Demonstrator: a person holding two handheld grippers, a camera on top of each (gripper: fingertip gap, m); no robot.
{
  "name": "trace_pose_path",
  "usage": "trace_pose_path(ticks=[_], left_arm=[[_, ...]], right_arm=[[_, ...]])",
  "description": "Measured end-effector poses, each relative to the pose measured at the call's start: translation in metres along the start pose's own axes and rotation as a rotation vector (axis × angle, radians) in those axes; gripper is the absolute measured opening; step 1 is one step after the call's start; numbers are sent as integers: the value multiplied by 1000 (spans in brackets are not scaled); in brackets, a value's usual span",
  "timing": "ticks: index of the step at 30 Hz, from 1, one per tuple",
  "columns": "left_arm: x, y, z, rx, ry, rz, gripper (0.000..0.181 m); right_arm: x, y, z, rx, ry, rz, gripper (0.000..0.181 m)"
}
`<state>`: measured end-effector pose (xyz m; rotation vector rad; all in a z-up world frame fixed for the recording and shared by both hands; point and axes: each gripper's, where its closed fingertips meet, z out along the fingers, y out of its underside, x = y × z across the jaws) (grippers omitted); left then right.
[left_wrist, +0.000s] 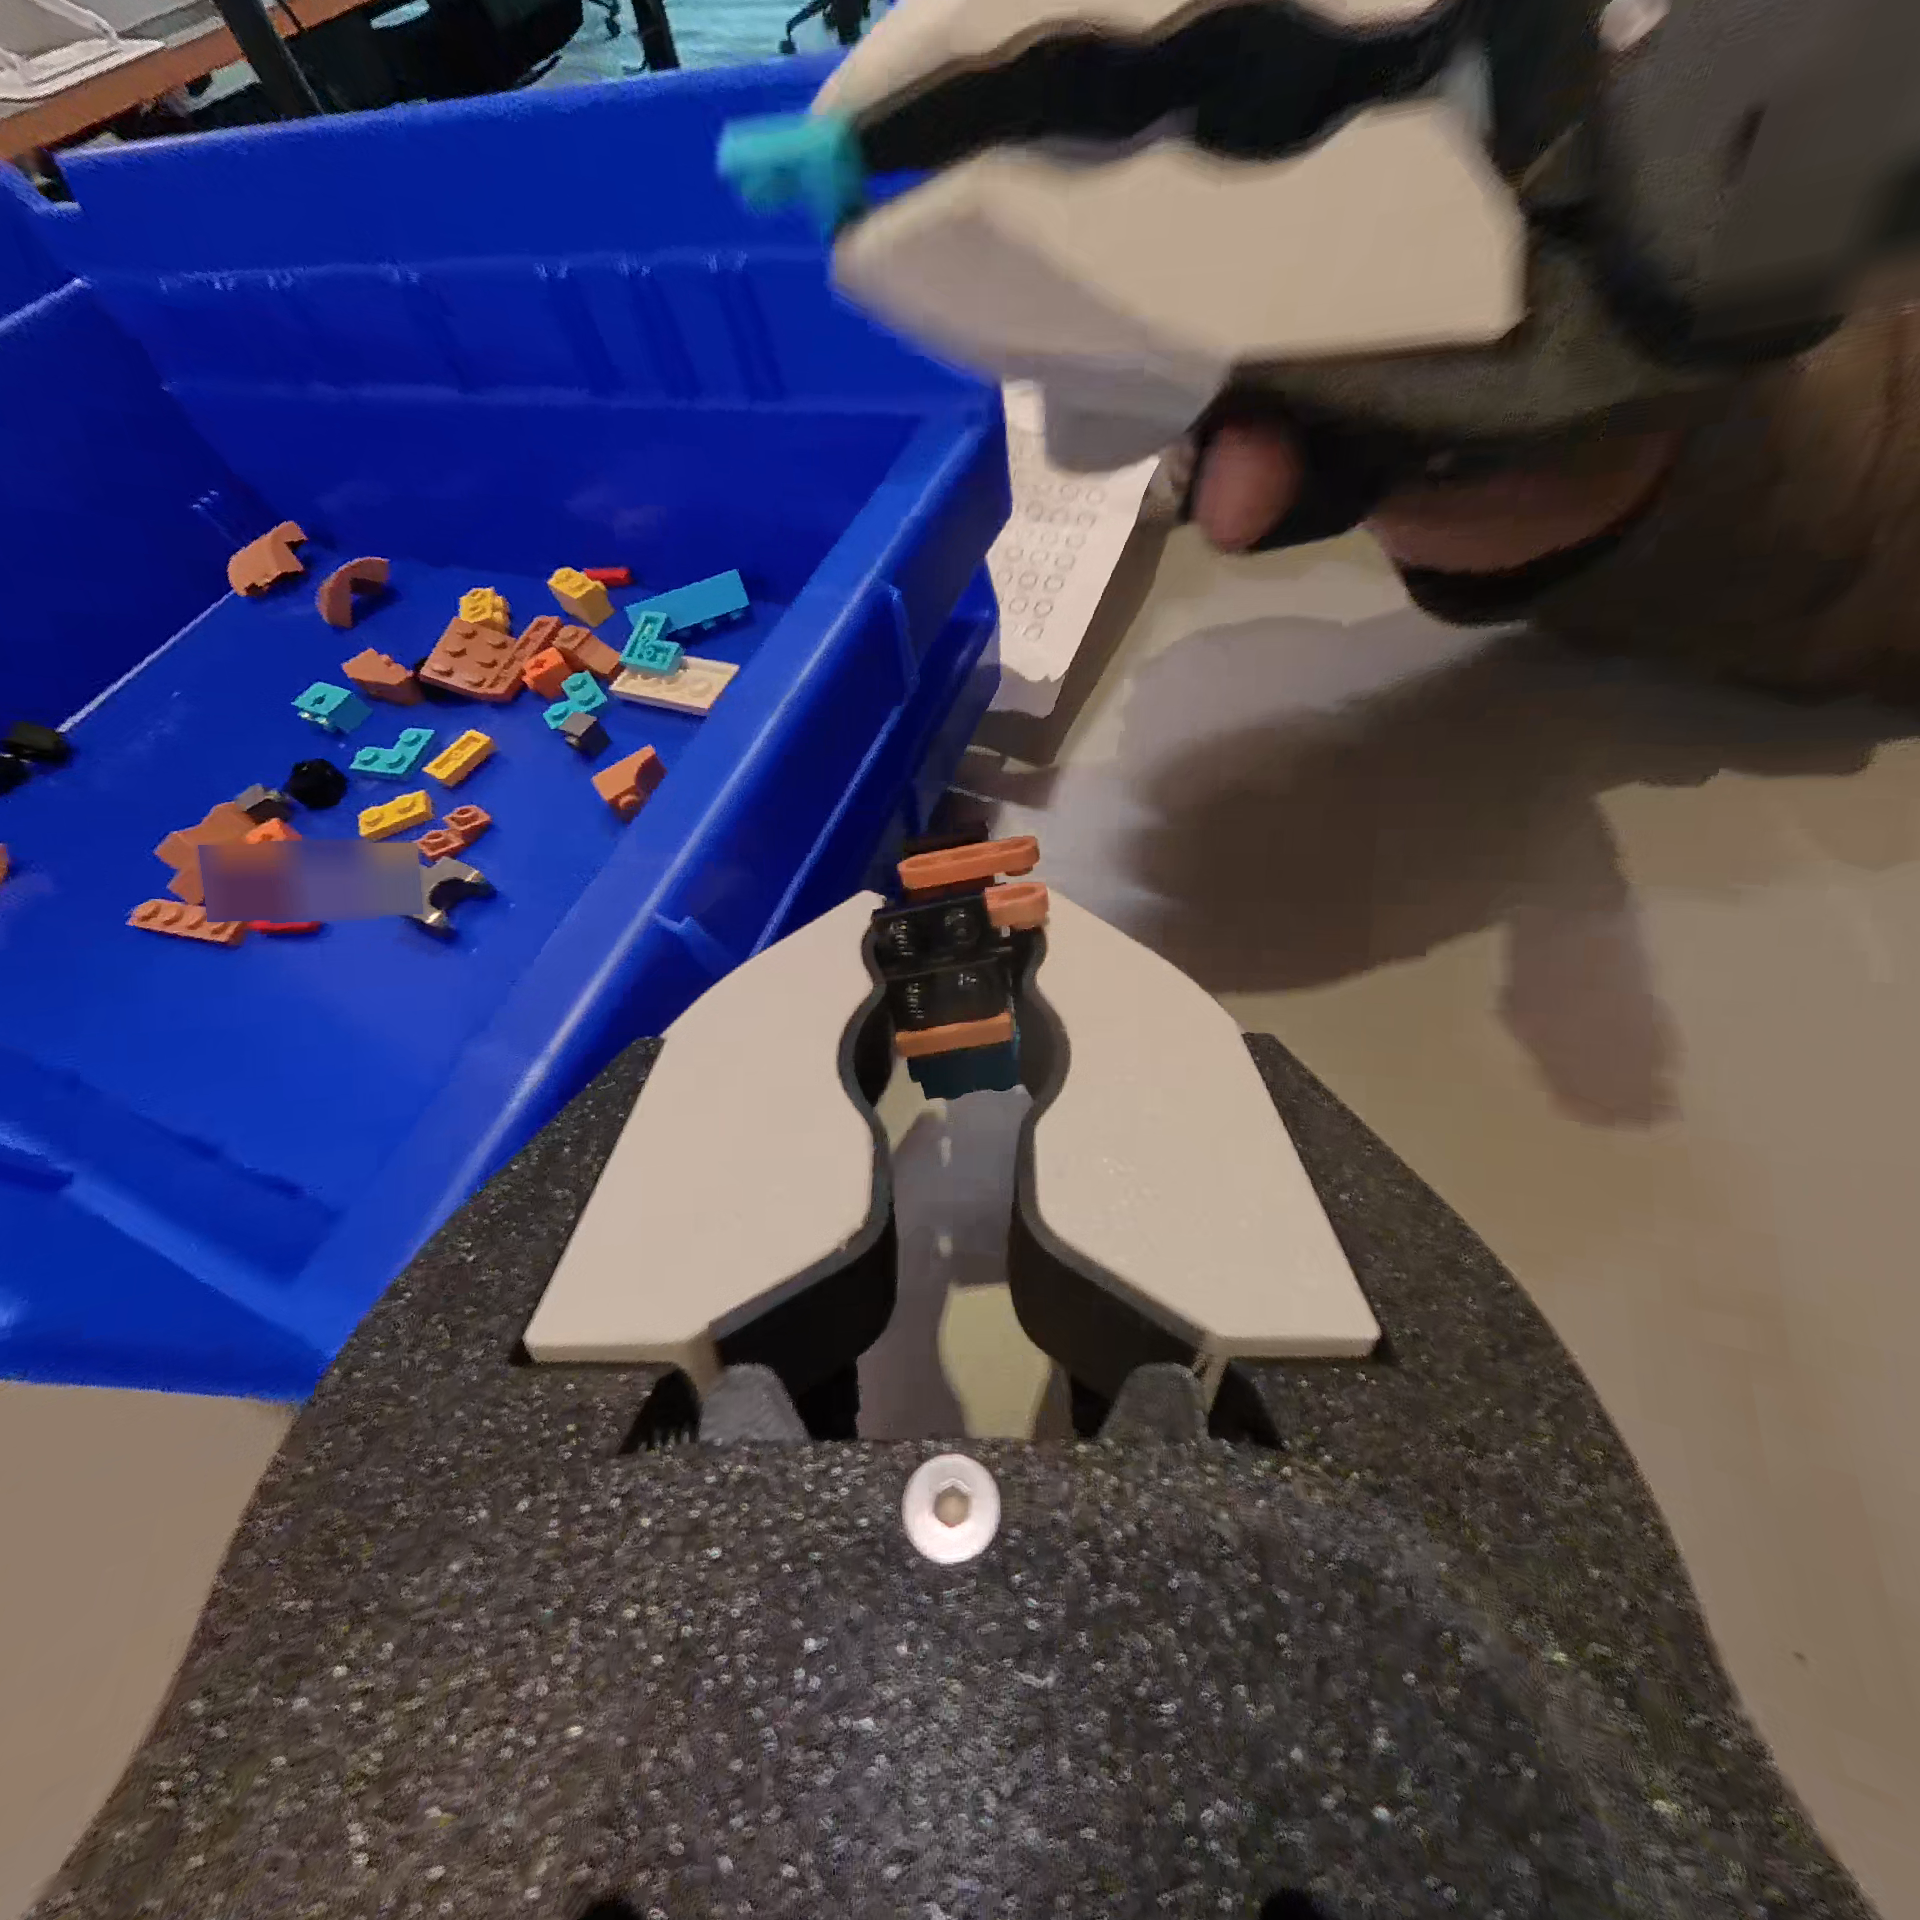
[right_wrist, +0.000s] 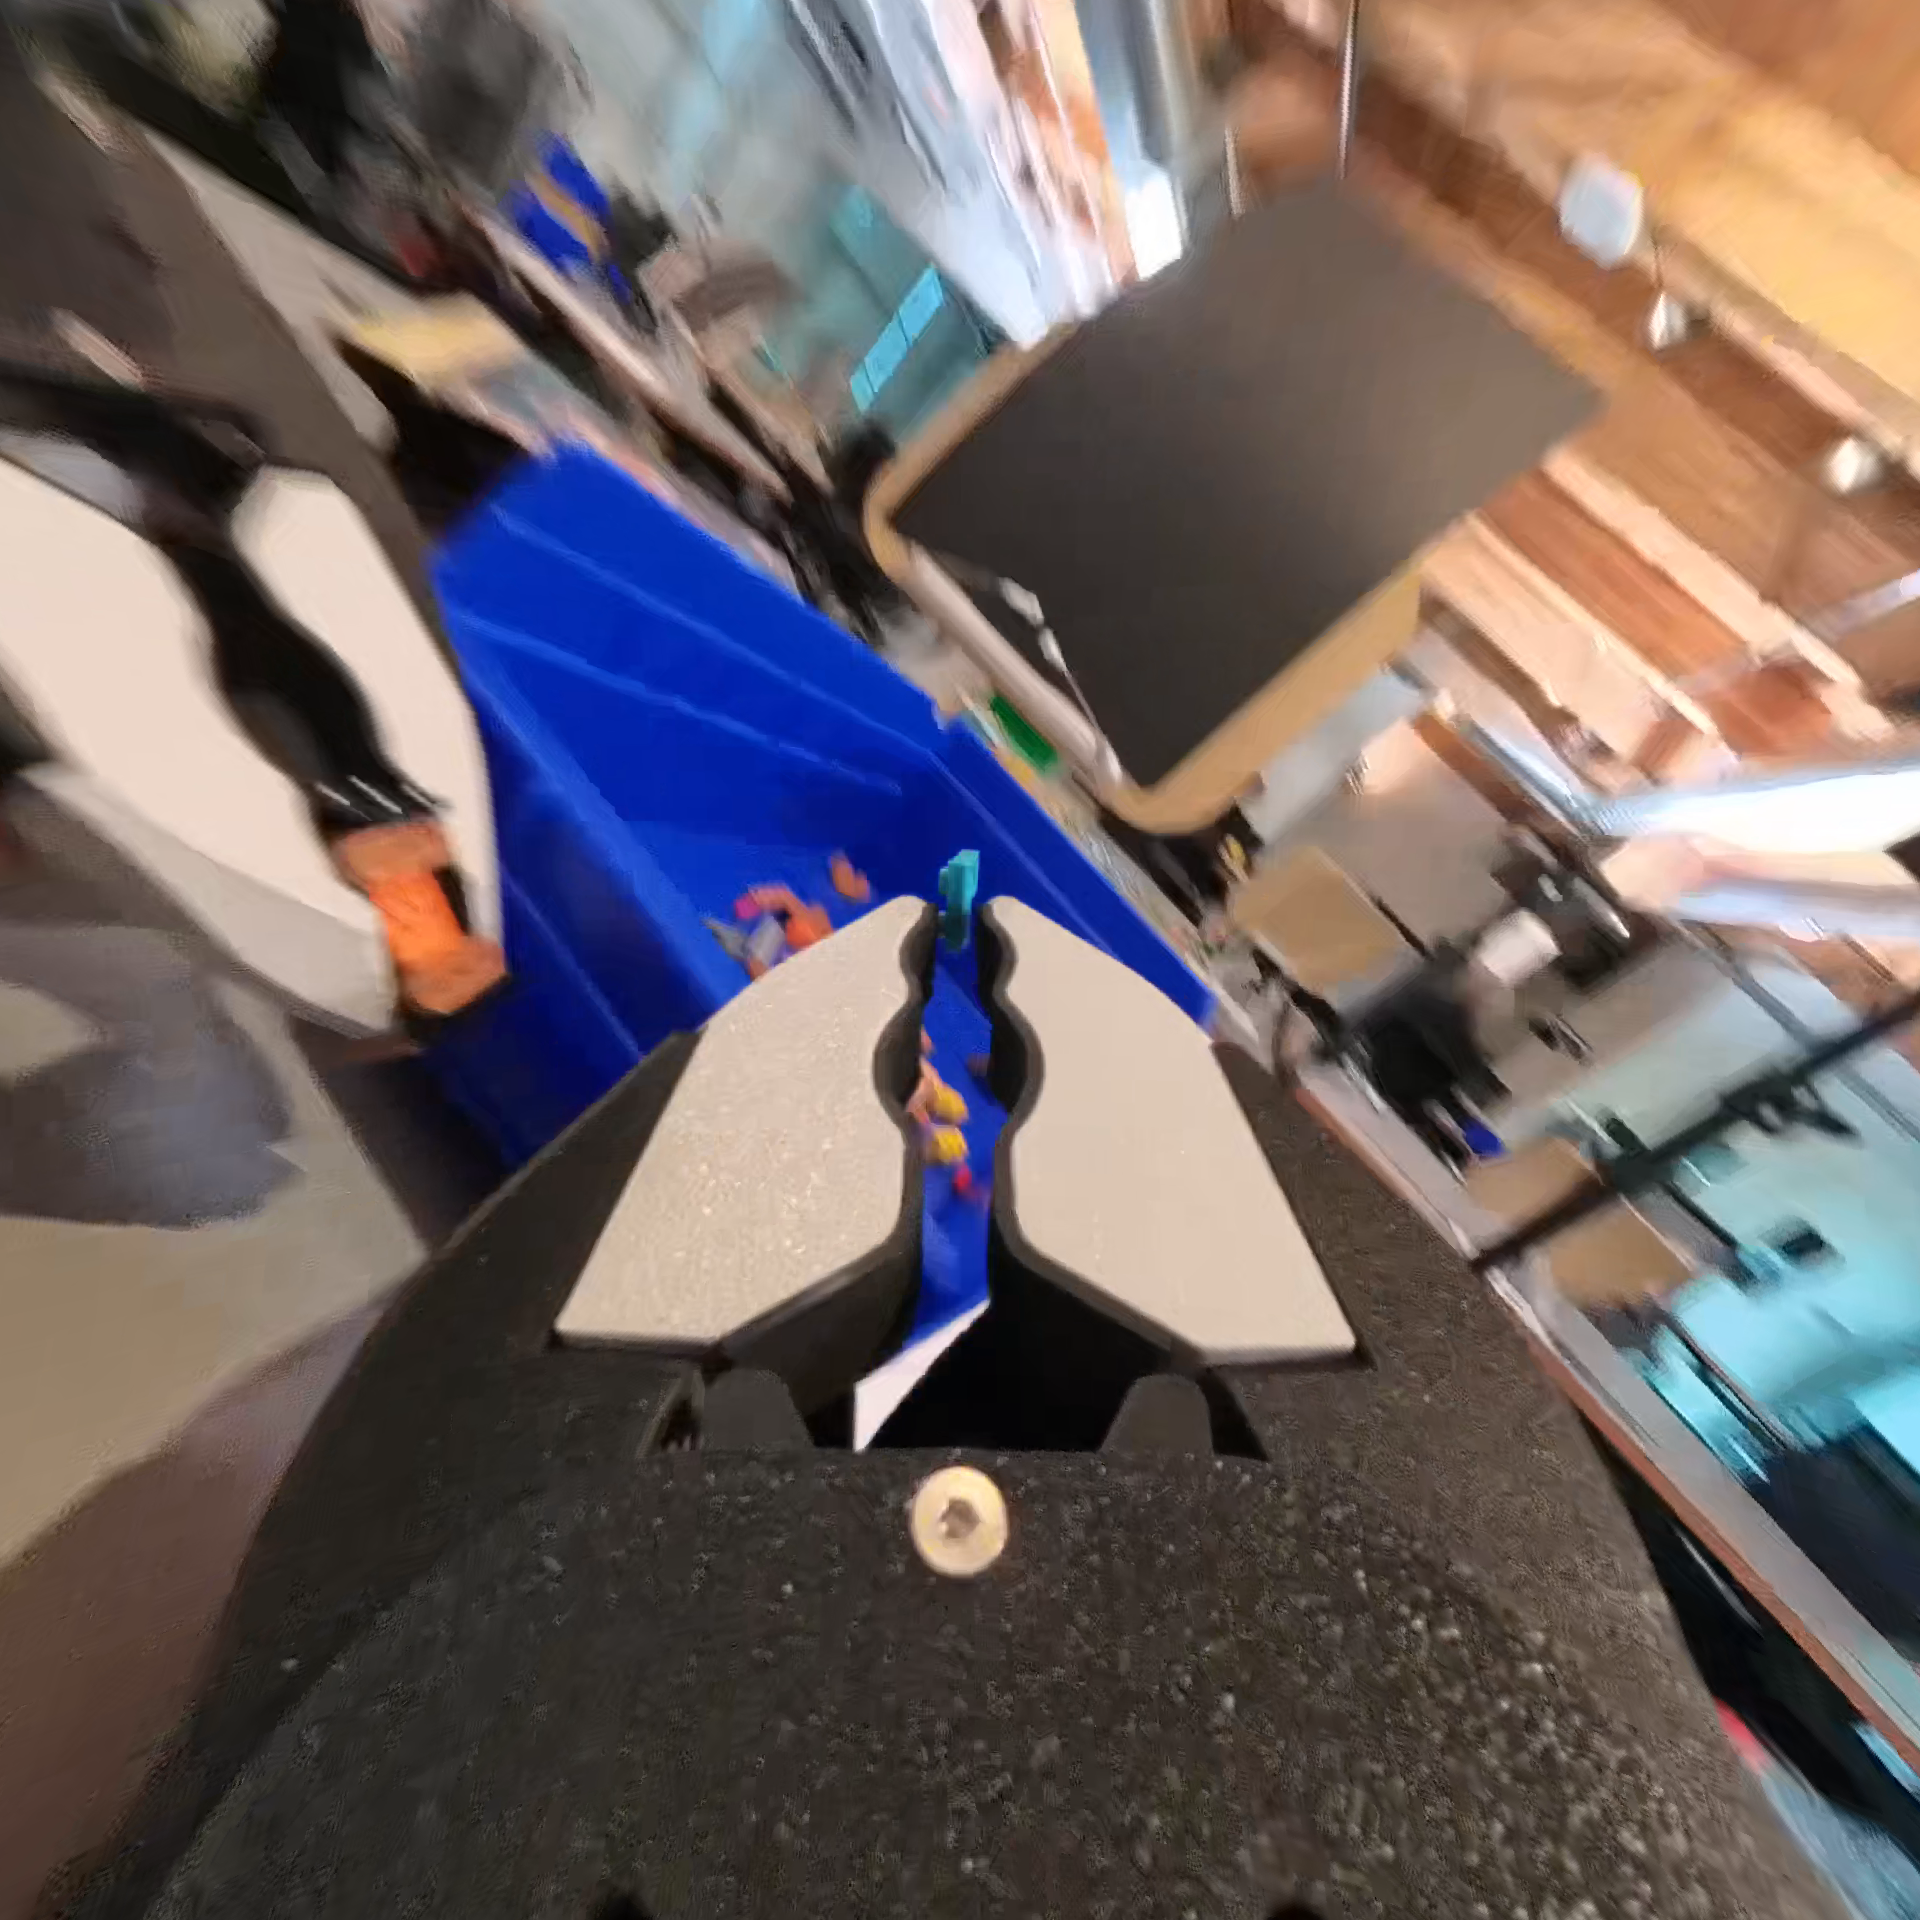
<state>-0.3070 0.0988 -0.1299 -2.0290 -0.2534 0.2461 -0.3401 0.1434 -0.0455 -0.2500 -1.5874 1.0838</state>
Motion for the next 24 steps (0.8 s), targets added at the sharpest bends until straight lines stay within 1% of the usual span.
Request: trace_pose_path(ticks=[1, 2, 3, 7, 9, 11, 13, 19, 21, 24], left_arm=[[2, -2, 0, 17, 23, -25, 20], [5, -4, 0, 36, 49, -53, 20], [7, -7, -1, 56, 78, -83, 20], [11, -18, -9, 138, 180, -198, 20], [10, -22, -14, 173, 222, -257, 20], [7, -23, -16, 189, 232, -293, 20], [6, -22, -16, 179, 218, -276, 20], [16, -20, -13, 137, 235, -223, 20], [17, -15, -12, 103, 218, -174, 20], [23, -9, -9, 43, 195, -55, 20]], right_arm=[[1, 12, 6, -75, 22, -18, 21], [-2, 17, 9, -108, 18, -37, 28], [-8, 16, 9, -102, -4, -52, 31], [-40, -6, -4, 48, -212, -30, 30], [-47, -14, -10, 97, -282, -3, 29], [-52, -19, -14, 130, -344, 29, 29], [-57, -21, -18, 153, -384, 24, 25], [-78, -16, -24, 148, -460, -116, 21], [-83, -15, -26, 147, -472, -163, 18], [-88, -11, -30, 148, -492, -252, 14]])
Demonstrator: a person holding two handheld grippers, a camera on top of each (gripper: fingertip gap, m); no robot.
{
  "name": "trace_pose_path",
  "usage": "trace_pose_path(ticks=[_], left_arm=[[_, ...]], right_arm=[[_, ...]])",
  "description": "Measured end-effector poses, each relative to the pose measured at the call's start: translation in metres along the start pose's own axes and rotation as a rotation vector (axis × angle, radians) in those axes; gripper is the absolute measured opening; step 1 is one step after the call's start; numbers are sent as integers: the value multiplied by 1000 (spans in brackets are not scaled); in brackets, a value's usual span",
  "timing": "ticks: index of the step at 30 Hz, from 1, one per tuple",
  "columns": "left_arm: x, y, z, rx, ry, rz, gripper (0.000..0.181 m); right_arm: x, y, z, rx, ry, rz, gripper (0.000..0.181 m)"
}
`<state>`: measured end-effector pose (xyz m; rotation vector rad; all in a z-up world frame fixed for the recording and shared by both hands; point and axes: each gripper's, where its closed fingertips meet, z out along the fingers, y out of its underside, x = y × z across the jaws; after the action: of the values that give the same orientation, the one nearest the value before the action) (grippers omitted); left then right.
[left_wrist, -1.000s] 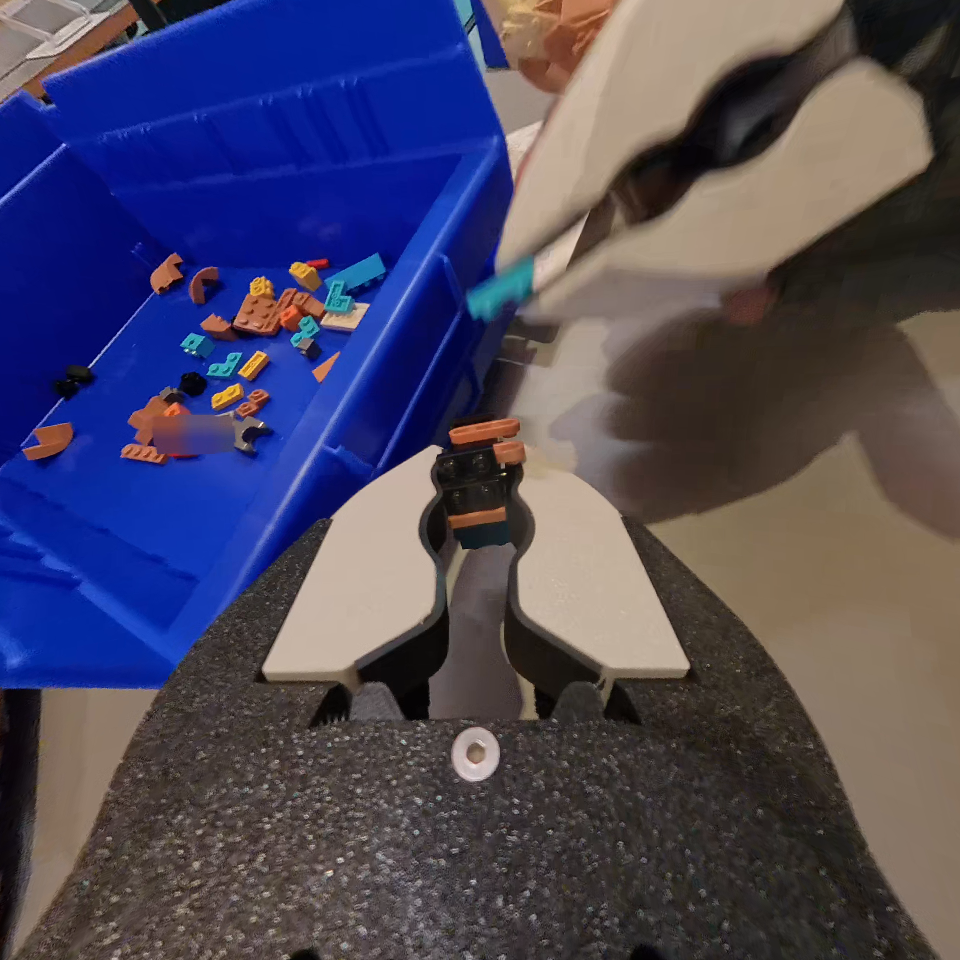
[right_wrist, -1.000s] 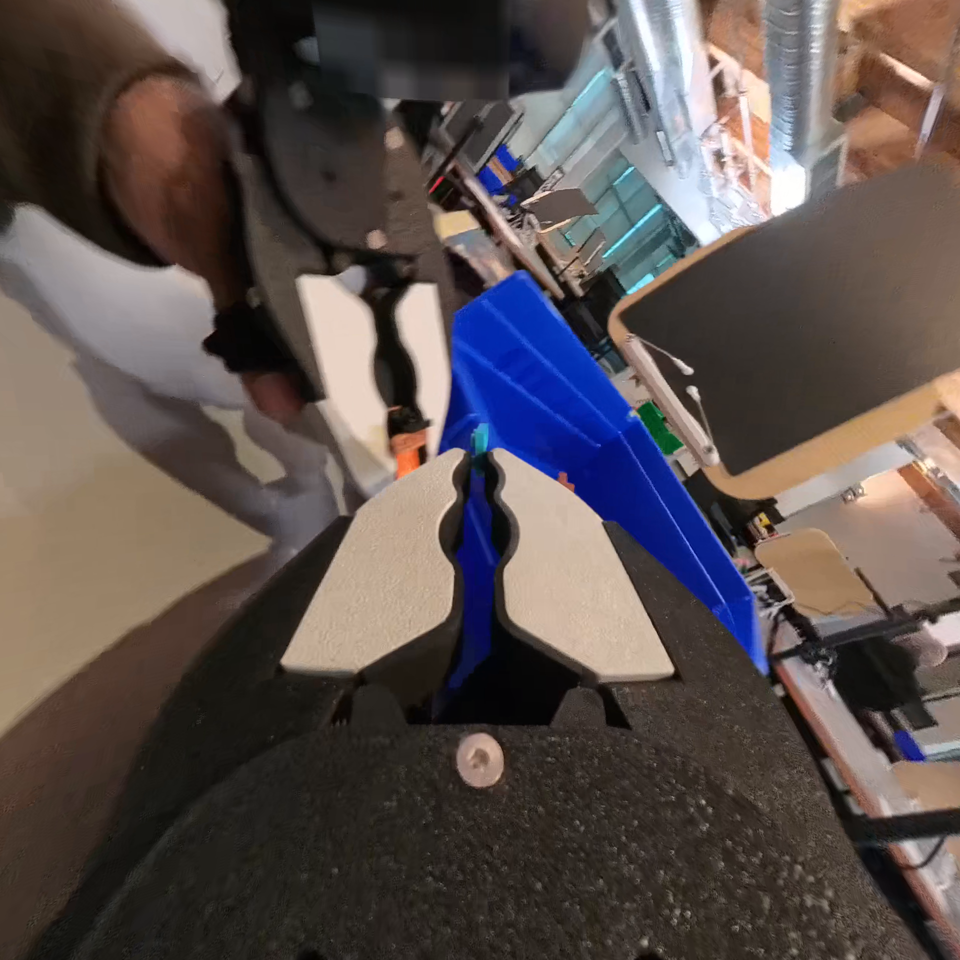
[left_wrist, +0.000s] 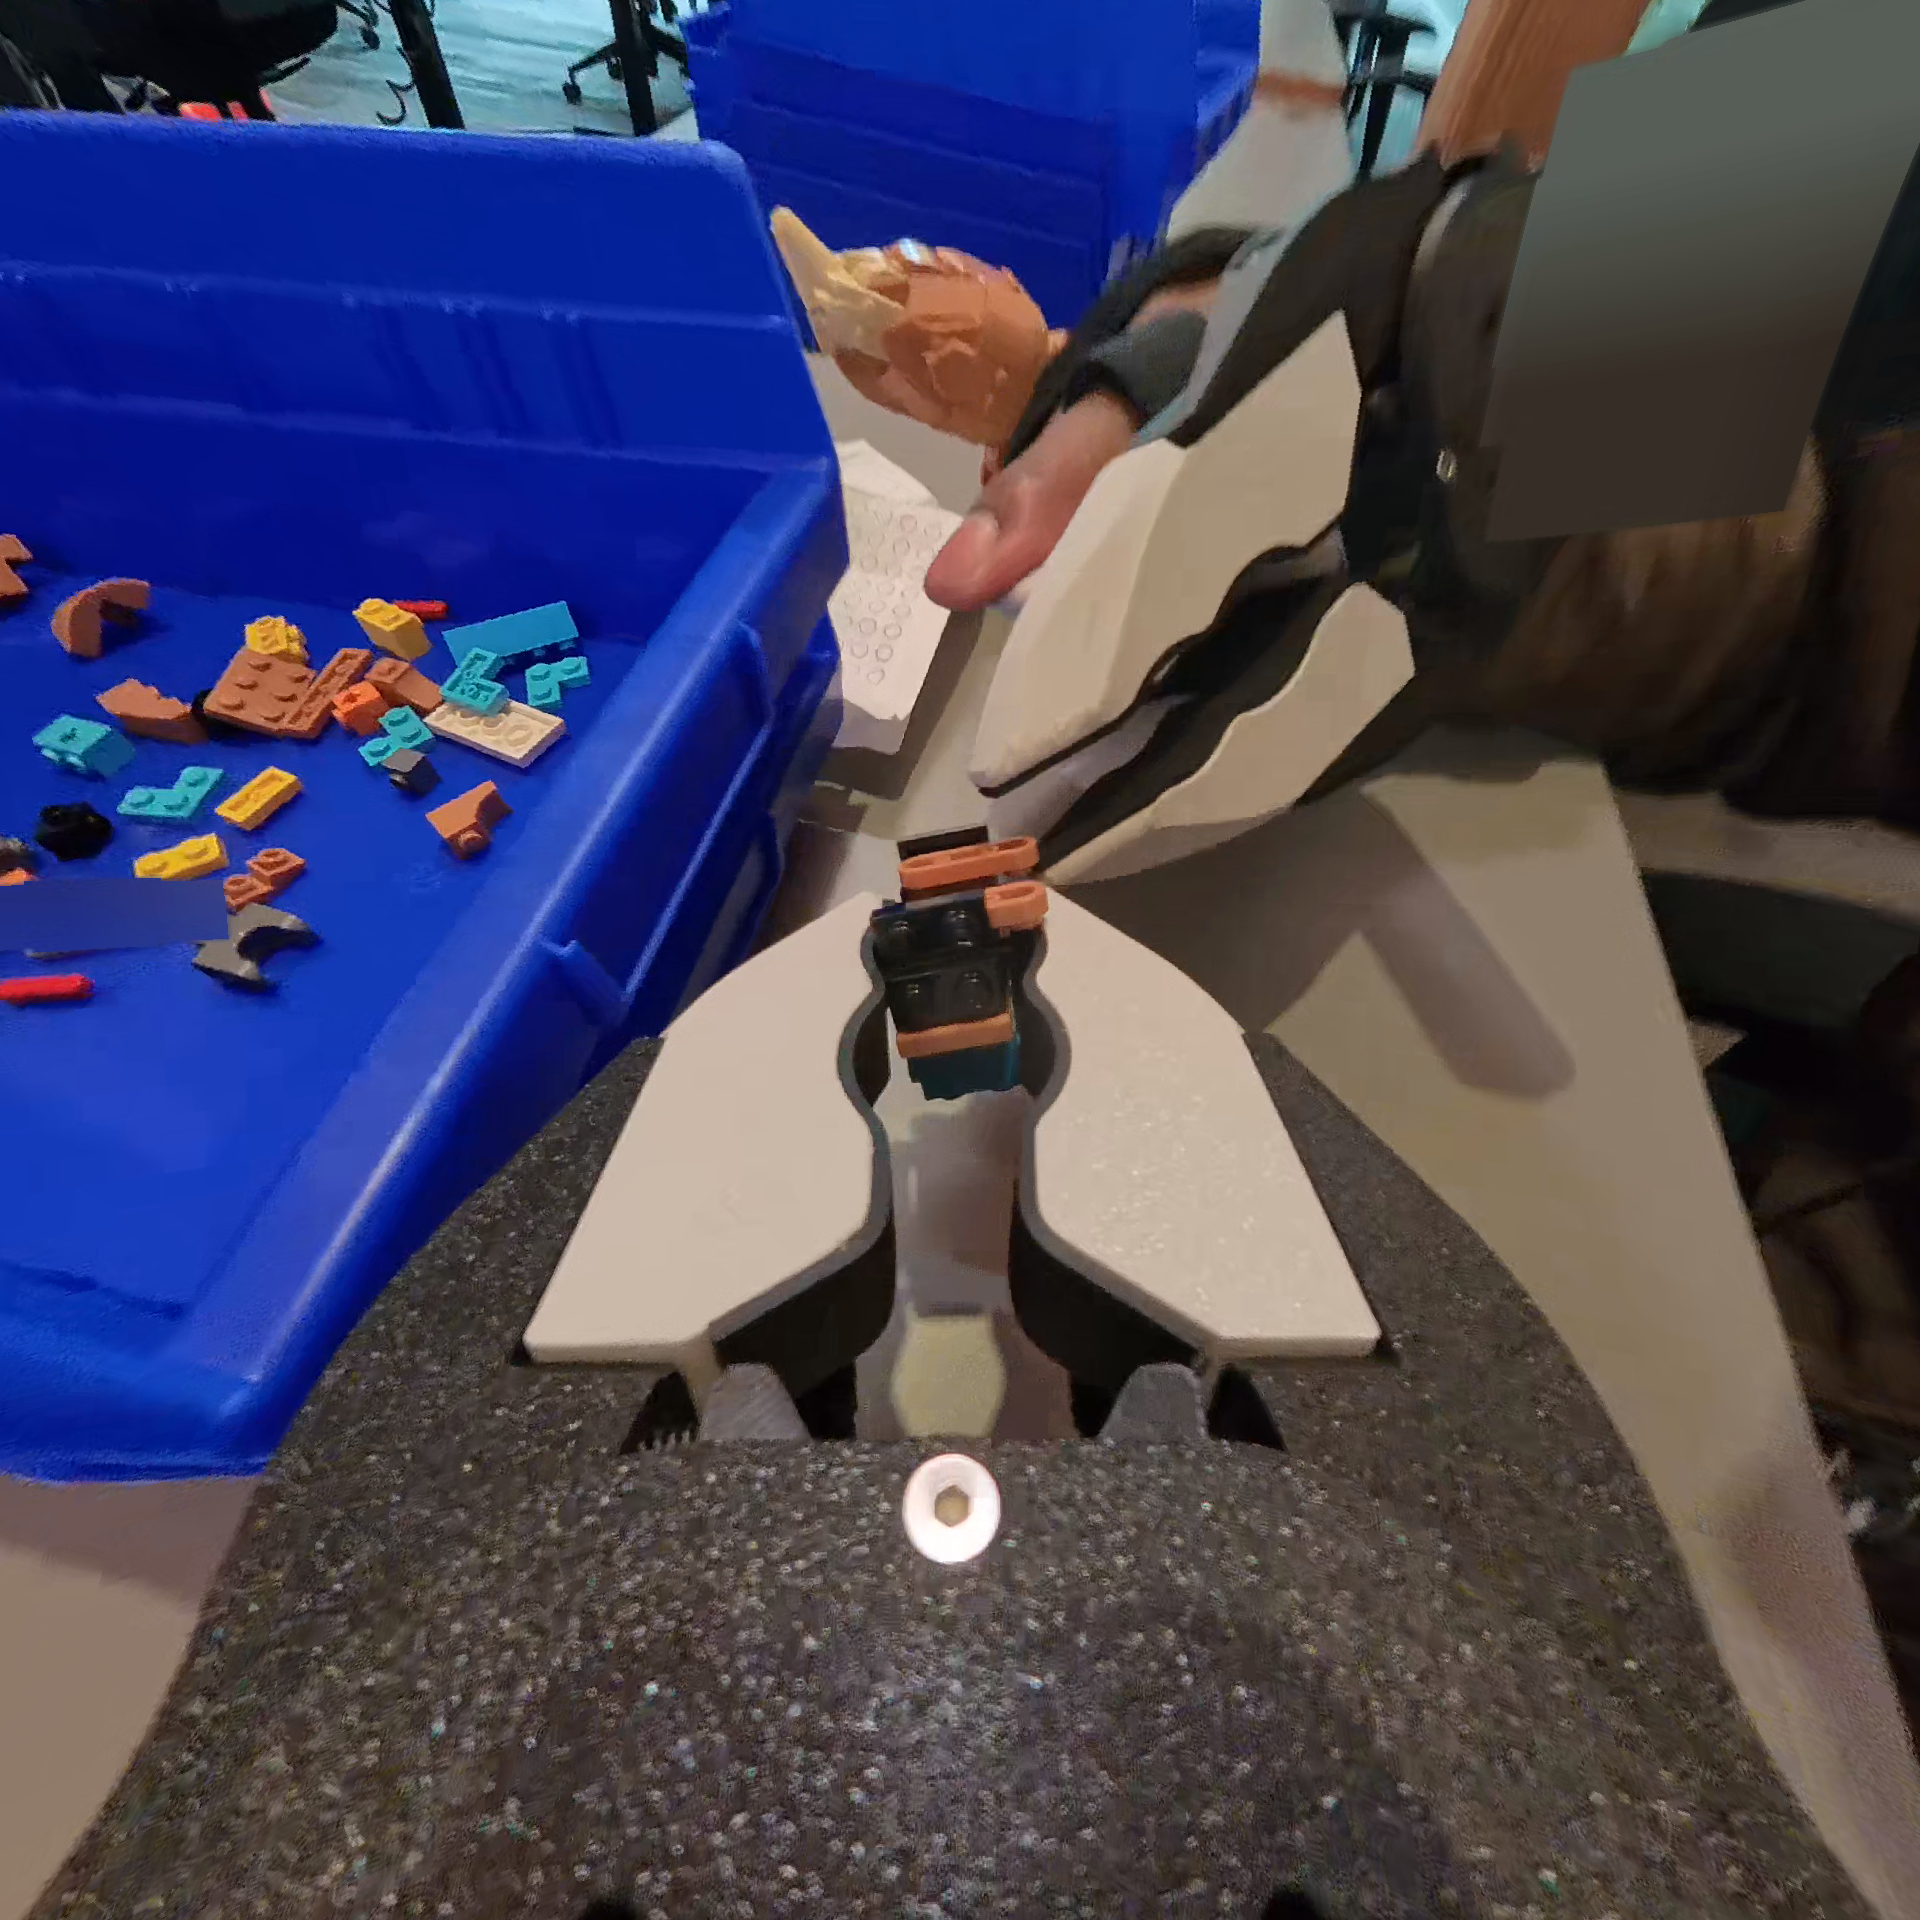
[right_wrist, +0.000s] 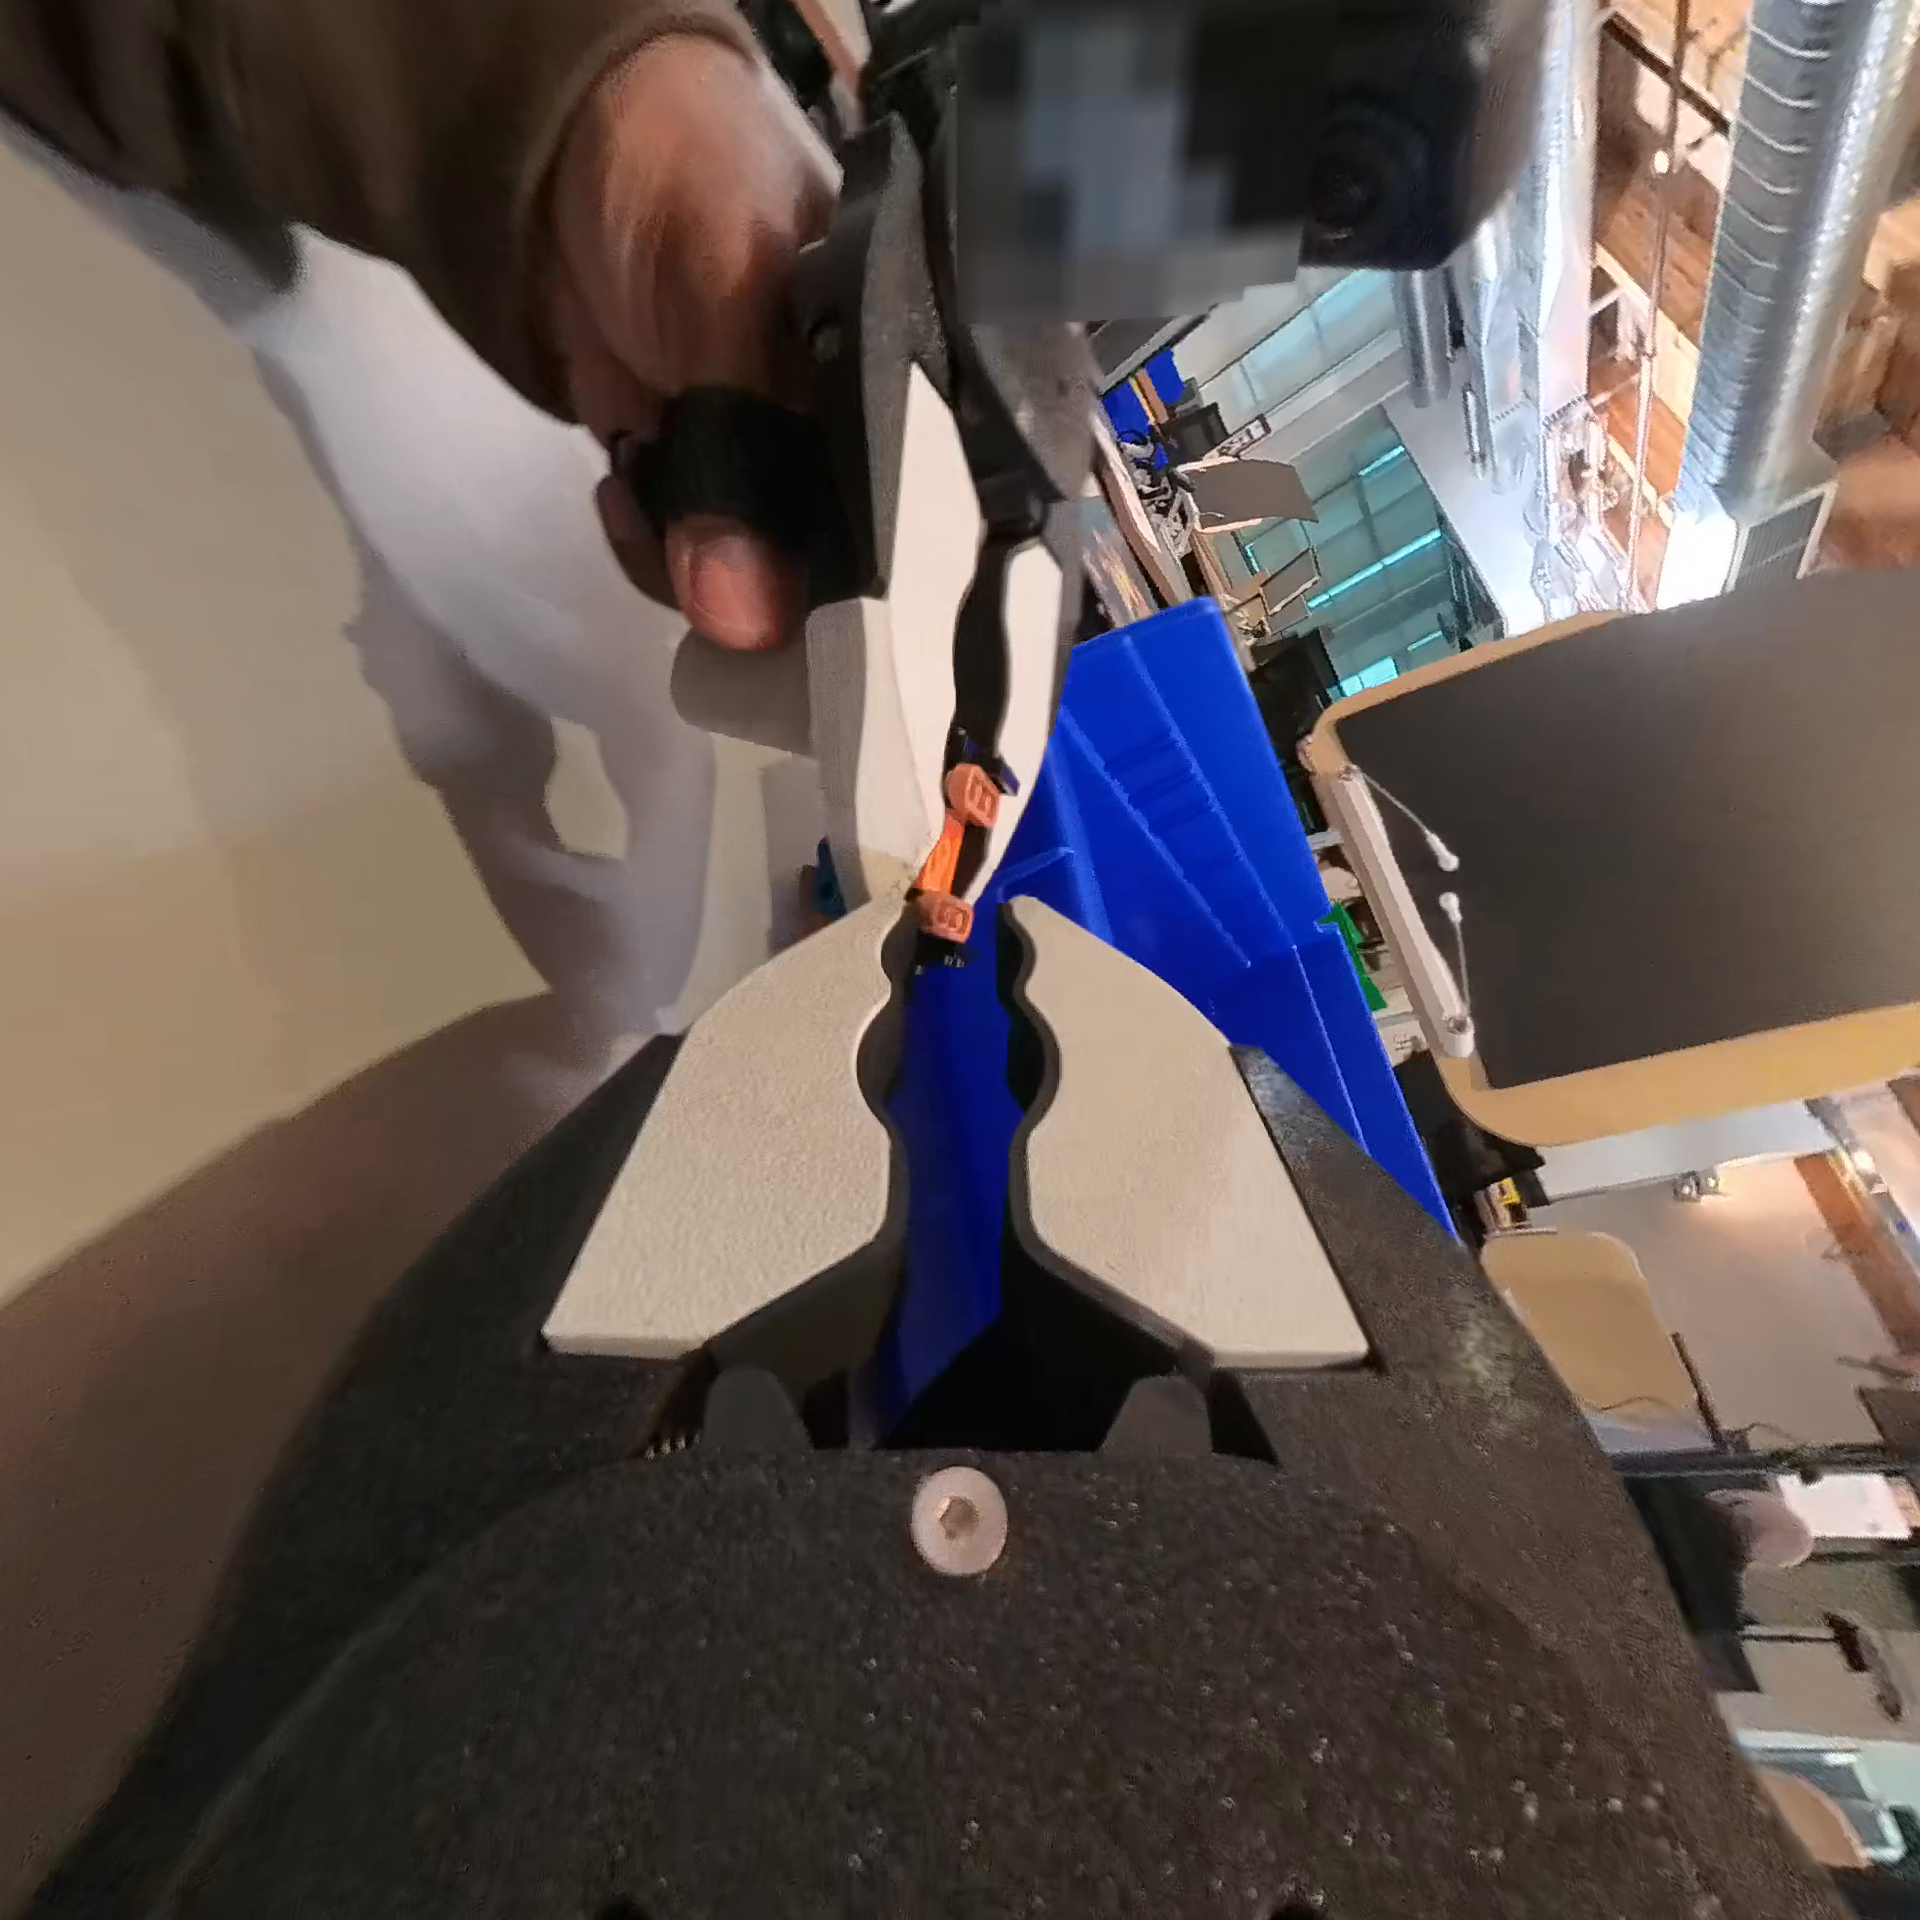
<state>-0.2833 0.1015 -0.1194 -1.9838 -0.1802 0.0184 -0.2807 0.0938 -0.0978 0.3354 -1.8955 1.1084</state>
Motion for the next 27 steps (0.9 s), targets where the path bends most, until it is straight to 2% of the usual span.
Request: trace_pose_path(ticks=[3, 6, 16, 19, 27], left_arm=[[4, 5, 2, -52, -15, 98, 20], [7, 8, 4, -65, -5, 113, 20], [10, 11, 5, -70, 47, 54, 23], [13, 11, 5, -60, 76, 18, 32], [7, 8, 3, -37, 58, -52, 32]], right_arm=[[-10, 1, -2, -5, -48, -65, 13], [-16, 1, -4, -13, -76, -101, 12], [-22, 2, -3, -36, -100, -130, 6], [-18, 3, -3, -44, -88, -107, 4], [-5, 1, -3, -21, -24, -11, 3]])
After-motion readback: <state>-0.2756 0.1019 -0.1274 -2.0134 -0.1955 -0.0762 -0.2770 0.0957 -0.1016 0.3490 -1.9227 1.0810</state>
